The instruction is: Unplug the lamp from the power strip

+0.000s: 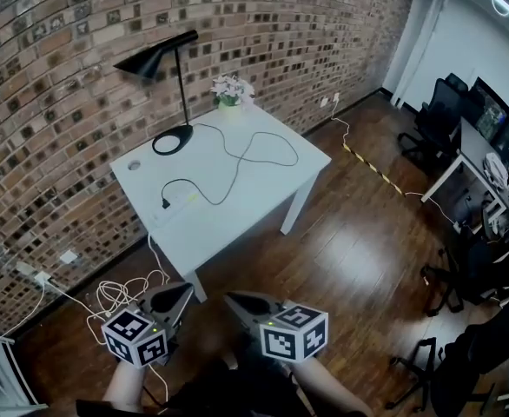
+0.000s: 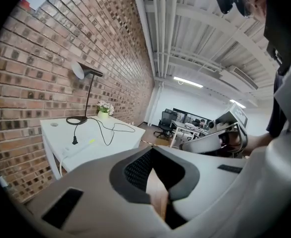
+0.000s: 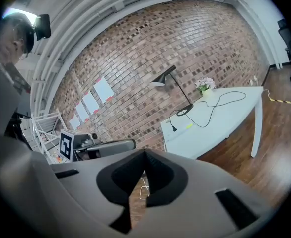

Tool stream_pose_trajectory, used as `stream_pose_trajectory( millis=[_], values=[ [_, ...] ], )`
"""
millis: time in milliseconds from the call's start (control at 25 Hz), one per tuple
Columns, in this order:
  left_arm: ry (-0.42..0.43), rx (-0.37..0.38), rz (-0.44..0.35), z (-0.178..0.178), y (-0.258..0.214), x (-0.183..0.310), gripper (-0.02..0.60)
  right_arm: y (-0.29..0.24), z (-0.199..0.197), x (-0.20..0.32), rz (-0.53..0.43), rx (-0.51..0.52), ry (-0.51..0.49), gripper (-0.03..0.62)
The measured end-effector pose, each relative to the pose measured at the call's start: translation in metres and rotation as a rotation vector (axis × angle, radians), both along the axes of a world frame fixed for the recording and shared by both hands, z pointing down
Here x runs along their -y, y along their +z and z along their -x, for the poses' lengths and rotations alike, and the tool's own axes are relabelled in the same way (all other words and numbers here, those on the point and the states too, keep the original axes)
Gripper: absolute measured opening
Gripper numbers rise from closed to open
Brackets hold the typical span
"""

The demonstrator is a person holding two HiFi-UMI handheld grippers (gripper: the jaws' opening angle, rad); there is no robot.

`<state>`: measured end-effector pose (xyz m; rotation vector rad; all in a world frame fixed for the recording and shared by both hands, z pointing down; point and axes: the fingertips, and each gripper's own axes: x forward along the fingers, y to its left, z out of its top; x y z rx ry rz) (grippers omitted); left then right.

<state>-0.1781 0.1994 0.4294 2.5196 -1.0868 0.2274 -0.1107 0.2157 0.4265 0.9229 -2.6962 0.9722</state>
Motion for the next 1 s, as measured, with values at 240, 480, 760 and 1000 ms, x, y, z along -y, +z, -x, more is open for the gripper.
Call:
stream_pose_trajectory(
  millis=[240, 480, 760, 1000],
  values=[
    [-0.041, 0.053, 0.025, -0.006, 0.008, 0.044, -0.01, 0.004, -0.005, 0.051, 0.028, 0.03, -0.065, -0.011],
    [-0.089, 0.102, 0.064, -0.013, 0.021, 0.08, -0.01, 0.018, -0.013, 0.085, 0.084, 0.043, -0.134, -0.011],
    [-0.141, 0.178, 0.081, -0.028, 0.021, 0.115, -0.009, 0.028, -0.036, 0.129, 0.061, 0.017, -0.135, -0.011],
    [-0.19, 0.251, 0.077, -0.039, 0.022, 0.14, -0.009, 0.022, -0.049, 0.158, 0.026, 0.088, -0.191, -0.011]
  ],
)
